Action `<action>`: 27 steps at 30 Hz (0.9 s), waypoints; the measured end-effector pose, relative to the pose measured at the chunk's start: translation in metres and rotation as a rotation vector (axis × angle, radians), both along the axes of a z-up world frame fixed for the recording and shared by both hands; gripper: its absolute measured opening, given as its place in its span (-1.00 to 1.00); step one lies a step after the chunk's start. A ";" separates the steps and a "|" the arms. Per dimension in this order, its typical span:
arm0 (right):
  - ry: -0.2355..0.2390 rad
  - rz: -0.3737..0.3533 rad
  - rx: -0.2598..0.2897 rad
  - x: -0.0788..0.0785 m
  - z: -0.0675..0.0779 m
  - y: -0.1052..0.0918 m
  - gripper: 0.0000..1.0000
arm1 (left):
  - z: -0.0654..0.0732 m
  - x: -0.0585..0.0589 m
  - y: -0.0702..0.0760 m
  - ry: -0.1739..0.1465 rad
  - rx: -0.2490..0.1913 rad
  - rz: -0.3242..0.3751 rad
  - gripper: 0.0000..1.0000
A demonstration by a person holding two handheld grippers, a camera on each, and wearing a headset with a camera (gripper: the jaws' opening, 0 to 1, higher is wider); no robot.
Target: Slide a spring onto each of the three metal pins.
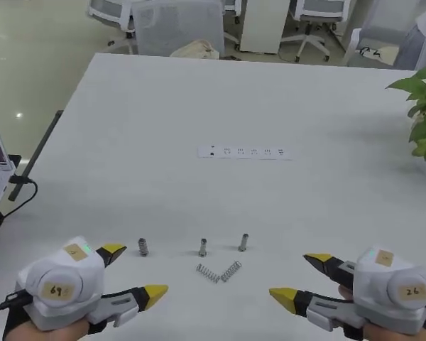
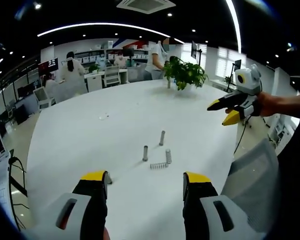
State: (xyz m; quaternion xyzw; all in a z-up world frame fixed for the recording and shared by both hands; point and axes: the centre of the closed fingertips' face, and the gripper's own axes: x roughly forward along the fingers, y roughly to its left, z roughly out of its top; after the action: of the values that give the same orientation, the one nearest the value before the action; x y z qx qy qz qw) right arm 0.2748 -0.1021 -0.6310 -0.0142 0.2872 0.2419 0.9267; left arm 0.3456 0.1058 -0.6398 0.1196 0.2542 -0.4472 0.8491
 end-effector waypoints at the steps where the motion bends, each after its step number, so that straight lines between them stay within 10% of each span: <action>1: 0.000 -0.002 0.001 0.000 0.000 0.000 0.13 | 0.000 0.000 -0.001 0.001 0.001 -0.004 0.13; 27: 0.030 -0.044 0.007 -0.025 -0.005 -0.012 0.12 | -0.046 0.004 -0.087 0.031 0.083 -0.277 0.04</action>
State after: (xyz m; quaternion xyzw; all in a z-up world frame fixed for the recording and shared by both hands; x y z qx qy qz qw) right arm 0.2501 -0.1144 -0.6358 -0.0011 0.3007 0.2226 0.9274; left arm 0.3499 0.0190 -0.6861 0.1816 0.2669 -0.5510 0.7695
